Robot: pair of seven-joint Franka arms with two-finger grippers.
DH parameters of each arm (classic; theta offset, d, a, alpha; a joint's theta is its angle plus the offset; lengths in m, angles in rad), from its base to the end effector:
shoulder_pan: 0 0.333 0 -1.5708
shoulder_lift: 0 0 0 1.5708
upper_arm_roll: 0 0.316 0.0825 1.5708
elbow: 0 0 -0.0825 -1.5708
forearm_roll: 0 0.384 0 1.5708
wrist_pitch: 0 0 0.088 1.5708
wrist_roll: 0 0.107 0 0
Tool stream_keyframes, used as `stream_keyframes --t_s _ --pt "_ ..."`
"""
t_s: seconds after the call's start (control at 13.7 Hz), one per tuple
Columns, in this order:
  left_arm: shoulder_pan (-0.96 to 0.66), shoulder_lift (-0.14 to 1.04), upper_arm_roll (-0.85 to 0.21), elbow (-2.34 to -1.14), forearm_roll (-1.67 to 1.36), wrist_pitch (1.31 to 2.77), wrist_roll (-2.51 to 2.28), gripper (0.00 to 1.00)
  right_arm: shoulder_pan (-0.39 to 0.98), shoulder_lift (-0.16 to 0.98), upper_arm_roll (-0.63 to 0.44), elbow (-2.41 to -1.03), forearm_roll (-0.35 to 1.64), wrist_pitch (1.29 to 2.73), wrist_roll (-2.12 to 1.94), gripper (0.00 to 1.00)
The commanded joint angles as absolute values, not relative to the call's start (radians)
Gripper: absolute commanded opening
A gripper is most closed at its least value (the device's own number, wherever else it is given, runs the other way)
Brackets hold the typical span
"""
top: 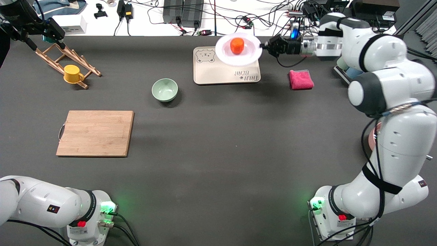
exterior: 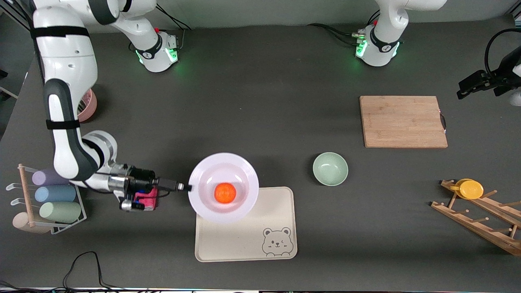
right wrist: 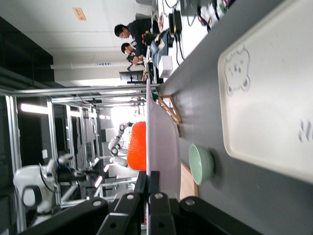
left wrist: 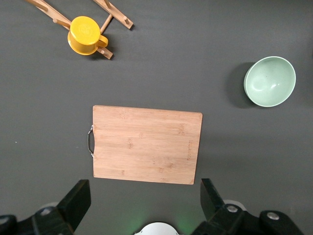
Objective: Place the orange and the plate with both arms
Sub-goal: 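Lower the plate onto the cream bear tray with the right gripper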
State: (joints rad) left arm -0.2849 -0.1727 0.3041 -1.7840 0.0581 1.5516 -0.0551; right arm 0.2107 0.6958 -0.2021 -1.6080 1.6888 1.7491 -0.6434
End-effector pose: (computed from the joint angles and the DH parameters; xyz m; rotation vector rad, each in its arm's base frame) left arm 0.4973 0.0280 0.6089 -3.1300 -0.1056 0.1054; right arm 0.6872 0.1181 0.2603 -1.7176 0.1886 -0.0735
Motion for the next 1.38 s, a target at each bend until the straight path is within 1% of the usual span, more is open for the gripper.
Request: stream_keyframes --t_s 0.0,0.15,0.58,0.8,1.09,1.31 --pt "-0.291 -0.178 0.302 -1.781 0.072 1.551 -0.071 1.0 0.193 0.865 -0.19 -1.361 1.768 1.729 -0.532 0.0" --pt "-0.293 -0.175 0.301 -1.782 0.072 1.552 -0.071 1.0 0.202 0.926 -0.186 -1.307 1.821 1.738 -0.549 0.0" --pt "-0.293 -0.172 0.302 -1.781 0.072 1.555 -0.069 1.0 0.201 1.063 -0.186 -1.204 1.844 1.743 -0.644 0.0" --pt "-0.293 -0.169 0.301 -1.781 0.071 1.555 -0.069 1.0 0.201 1.124 -0.184 -1.135 1.845 1.79 -0.661 0.0" --pt "-0.298 -0.169 0.301 -1.782 0.064 1.555 -0.069 1.0 0.201 1.181 -0.181 -1.105 1.847 1.822 -0.753 0.0" --pt "-0.296 -0.169 0.298 -1.782 0.064 1.554 -0.069 1.0 0.202 1.204 -0.181 -1.109 1.848 1.822 -0.831 0.0"
